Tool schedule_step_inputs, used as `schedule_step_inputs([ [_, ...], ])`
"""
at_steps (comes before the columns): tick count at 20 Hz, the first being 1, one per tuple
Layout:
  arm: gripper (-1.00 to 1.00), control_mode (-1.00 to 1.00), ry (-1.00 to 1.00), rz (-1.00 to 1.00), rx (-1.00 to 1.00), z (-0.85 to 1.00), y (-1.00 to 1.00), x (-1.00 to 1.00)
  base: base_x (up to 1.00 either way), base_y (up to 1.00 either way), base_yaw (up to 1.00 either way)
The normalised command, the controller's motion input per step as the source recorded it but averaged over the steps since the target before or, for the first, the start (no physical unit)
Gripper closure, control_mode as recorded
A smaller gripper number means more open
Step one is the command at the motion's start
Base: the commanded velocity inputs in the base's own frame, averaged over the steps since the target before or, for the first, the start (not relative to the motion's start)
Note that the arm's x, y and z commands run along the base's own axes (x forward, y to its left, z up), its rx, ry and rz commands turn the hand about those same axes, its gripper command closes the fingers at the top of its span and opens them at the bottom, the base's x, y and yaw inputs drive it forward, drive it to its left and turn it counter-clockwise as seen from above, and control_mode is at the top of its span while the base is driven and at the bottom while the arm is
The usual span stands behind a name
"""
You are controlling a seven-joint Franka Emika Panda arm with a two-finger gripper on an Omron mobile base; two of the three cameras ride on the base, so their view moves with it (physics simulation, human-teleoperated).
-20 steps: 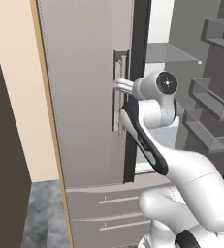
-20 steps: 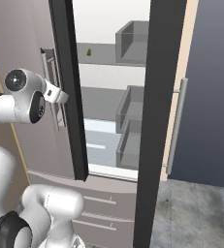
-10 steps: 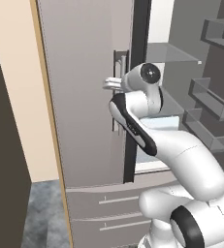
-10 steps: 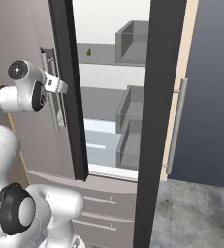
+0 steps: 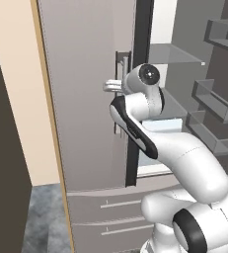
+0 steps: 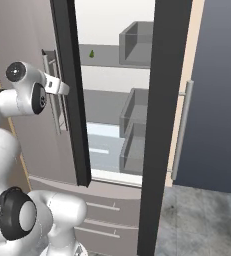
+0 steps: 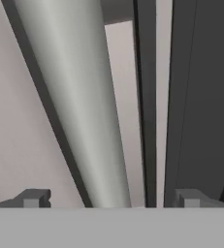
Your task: There is a bowl on the dining counter. Grab a lemon wedge from the fridge and place it in the bowl. Then get the liquor bottle and glass cup from the cabinet and place them next to the bowl.
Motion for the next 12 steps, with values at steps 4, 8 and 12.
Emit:
schedule_step_inputs([
  [4,-1.00,-1.00,0.00,0.00,0.00,0.00,0.00,0.35,0.00,0.00,0.00],
  [8,-1.00,-1.00,0.00,0.00,0.00,-0.08,0.00,0.58,0.00,0.00,0.00],
  [12,-1.00,-1.00,0.00,0.00,0.00,-0.10,0.00,0.59,0.00,0.00,0.00],
])
